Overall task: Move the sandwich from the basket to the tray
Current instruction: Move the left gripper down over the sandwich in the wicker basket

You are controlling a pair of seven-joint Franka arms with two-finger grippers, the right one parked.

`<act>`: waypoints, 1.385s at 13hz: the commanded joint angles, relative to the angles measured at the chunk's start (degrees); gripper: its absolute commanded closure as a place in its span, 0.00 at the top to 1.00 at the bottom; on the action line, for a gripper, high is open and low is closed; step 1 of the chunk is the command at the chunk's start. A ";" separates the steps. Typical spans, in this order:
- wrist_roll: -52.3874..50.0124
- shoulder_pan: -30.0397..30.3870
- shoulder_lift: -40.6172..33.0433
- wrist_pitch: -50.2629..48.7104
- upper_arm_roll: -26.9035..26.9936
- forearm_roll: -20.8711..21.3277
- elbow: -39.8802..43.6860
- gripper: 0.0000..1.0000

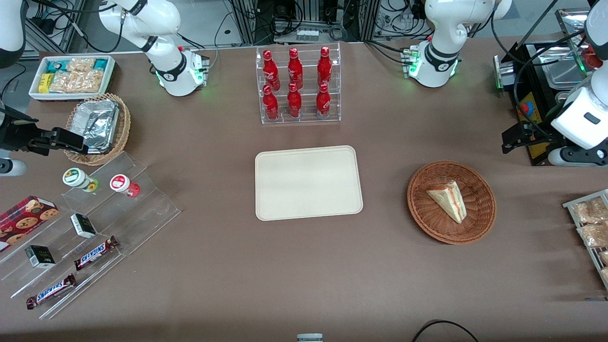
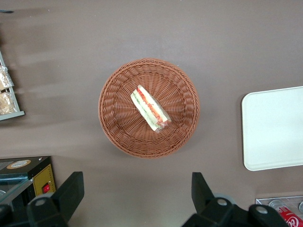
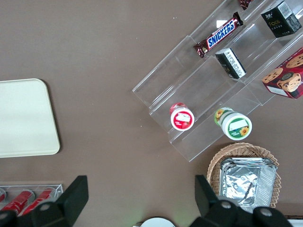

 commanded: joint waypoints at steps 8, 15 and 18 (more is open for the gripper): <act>-6.20 1.03 -0.22 9.89 -1.11 0.10 -11.21 1.00; -25.45 0.85 -0.14 28.53 -2.25 0.10 -26.86 1.00; -32.39 0.59 1.35 36.87 -3.21 0.18 -31.61 1.00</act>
